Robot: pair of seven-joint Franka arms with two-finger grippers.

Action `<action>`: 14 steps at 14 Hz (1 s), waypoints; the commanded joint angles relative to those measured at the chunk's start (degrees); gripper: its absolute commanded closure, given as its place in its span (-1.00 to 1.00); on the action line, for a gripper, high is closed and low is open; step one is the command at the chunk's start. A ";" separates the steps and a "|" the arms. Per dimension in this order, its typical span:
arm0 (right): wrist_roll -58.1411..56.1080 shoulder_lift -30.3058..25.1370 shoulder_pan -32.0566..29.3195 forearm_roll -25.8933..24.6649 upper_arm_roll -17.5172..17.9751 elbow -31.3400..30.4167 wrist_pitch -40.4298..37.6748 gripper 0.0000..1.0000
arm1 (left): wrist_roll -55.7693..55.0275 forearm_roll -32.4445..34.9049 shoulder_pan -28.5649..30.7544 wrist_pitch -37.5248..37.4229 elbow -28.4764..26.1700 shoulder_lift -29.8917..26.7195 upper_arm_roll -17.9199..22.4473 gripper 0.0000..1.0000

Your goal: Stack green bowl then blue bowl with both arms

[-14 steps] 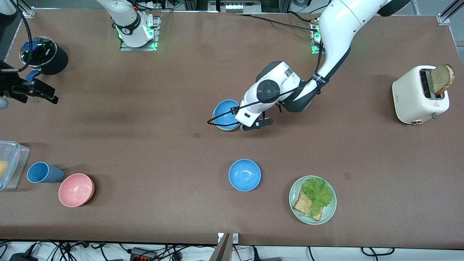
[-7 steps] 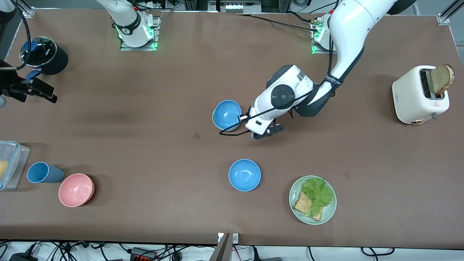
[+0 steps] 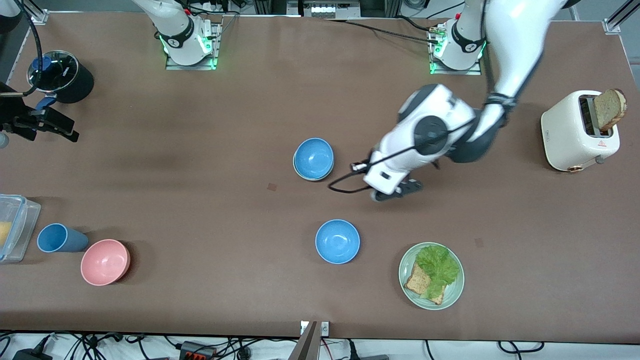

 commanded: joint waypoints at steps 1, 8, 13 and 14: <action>-0.28 -1.29 0.08 -0.78 -0.09 -1.05 -0.12 -1.00 | 13.00 0.84 4.68 -2.42 1.13 -0.04 -1.24 -0.69; -0.54 -1.29 -0.01 -0.86 -0.44 -0.96 -0.20 -1.00 | 40.19 1.54 12.67 -7.94 1.39 -3.29 -0.88 -1.00; -0.55 -1.29 0.17 -1.21 -0.18 -1.05 0.24 -1.00 | 52.15 0.93 17.34 -14.99 5.79 -4.61 -0.01 -1.00; -0.55 -1.29 0.25 -1.21 -0.09 -1.05 0.24 -1.00 | 53.13 0.84 17.26 -15.08 5.18 -6.53 1.73 -1.00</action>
